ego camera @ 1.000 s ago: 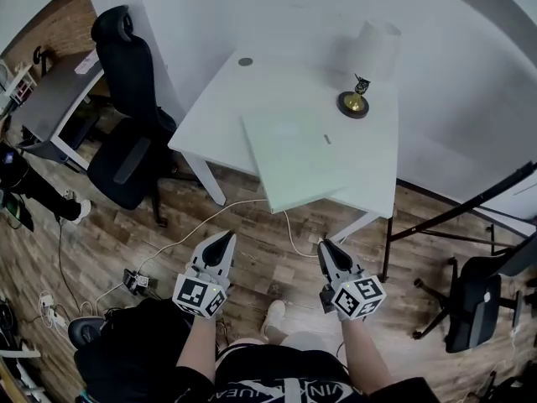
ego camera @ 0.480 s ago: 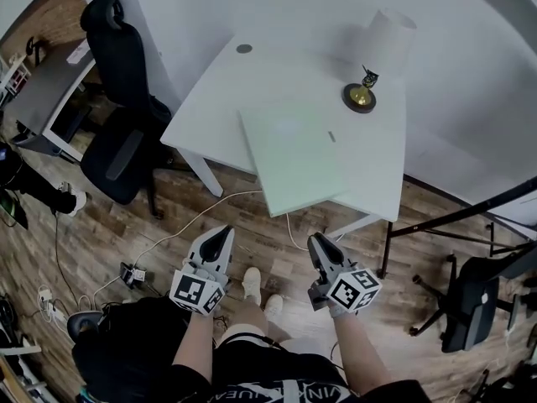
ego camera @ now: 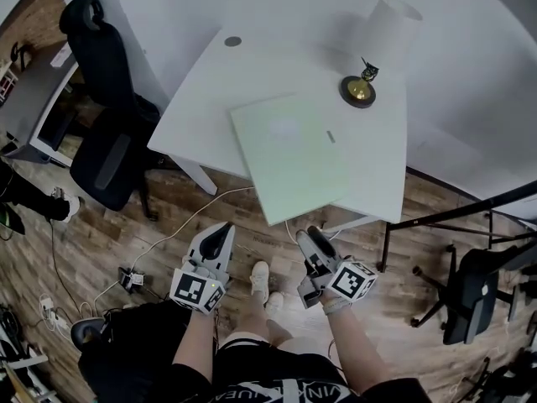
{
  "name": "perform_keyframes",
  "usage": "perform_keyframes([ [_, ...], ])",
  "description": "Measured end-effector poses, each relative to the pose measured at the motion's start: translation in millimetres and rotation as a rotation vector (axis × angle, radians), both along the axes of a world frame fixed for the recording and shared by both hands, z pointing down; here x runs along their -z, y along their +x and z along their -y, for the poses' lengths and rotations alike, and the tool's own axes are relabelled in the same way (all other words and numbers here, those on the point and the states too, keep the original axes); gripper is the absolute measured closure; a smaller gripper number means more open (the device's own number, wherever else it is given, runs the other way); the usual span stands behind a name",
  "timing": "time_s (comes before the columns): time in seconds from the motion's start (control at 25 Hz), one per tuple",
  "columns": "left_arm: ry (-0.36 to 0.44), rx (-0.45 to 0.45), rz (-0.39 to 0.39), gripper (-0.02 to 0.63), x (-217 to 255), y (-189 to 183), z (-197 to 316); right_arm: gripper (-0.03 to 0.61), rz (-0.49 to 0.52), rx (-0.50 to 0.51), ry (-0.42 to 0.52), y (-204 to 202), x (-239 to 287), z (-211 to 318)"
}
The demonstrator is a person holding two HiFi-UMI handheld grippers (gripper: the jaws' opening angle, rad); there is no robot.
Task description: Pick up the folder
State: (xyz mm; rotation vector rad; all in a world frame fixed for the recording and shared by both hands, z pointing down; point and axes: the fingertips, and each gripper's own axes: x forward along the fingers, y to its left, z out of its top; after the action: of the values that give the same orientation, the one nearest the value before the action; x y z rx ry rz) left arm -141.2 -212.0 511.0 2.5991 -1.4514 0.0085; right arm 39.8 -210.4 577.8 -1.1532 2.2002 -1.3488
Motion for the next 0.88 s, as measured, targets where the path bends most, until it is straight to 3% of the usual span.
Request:
perform_keyframes([
  [0.24, -0.02, -0.004, -0.008, 0.601, -7.8, -1.0, 20.9, 0.256, 0.181, -0.001, 0.034, -11.9, 13.9, 29.8],
  [0.64, -0.06, -0.007, -0.014, 0.601, -27.9, -2.8, 53.1, 0.227, 0.242, -0.058, -0.069, -7.8, -13.8, 59.6],
  [0.88, -0.074, -0.013, -0.018, 0.601, -35.7, -1.5, 68.1, 0.225, 0.272, -0.068, -0.086, -10.4, -18.8, 74.8],
])
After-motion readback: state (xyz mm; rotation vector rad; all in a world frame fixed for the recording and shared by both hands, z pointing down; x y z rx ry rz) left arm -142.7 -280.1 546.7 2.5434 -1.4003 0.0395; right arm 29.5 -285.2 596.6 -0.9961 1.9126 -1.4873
